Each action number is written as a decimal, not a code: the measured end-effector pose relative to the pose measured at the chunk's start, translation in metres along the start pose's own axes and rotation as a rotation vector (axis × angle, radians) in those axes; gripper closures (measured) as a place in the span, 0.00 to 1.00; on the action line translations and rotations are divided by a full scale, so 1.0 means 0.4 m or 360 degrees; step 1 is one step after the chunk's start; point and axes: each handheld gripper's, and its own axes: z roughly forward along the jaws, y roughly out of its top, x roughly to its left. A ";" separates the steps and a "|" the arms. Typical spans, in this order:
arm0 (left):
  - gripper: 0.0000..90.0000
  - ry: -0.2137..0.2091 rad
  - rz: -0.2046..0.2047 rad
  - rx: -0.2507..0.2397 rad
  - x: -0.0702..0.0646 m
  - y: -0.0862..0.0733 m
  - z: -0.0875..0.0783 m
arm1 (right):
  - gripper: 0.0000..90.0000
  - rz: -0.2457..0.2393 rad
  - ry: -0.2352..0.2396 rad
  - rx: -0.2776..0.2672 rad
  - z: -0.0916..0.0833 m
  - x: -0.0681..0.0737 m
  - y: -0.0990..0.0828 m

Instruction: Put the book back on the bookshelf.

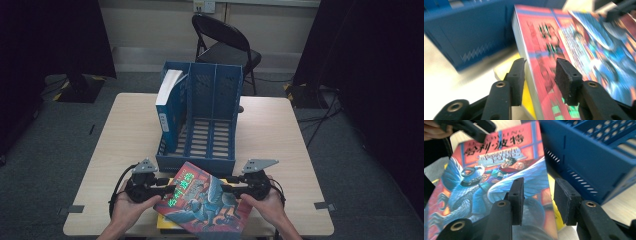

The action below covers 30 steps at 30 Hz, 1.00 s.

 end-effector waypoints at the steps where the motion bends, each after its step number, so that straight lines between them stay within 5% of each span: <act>1: 0.65 -0.0002 -0.0015 -0.0020 -0.001 -0.007 -0.003 | 0.67 0.0001 0.0011 0.0030 0.009 0.000 0.000; 8: 0.69 -0.0074 0.0007 -0.0021 0.006 0.003 0.017 | 0.68 0.0039 -0.0003 0.0052 -0.004 0.003 -0.020; 14: 0.78 -0.0008 0.0098 -0.0046 0.003 0.035 0.047 | 0.69 0.0046 -0.0007 0.0041 -0.021 0.010 -0.038; 18: 0.83 -0.0025 0.0068 -0.0042 0.011 0.054 0.066 | 0.71 0.0022 -0.0056 0.0044 -0.028 0.023 -0.043; 30: 0.86 -0.0048 0.0151 -0.0046 -0.008 0.101 0.123 | 0.72 0.0054 -0.0117 0.0018 -0.067 0.051 -0.082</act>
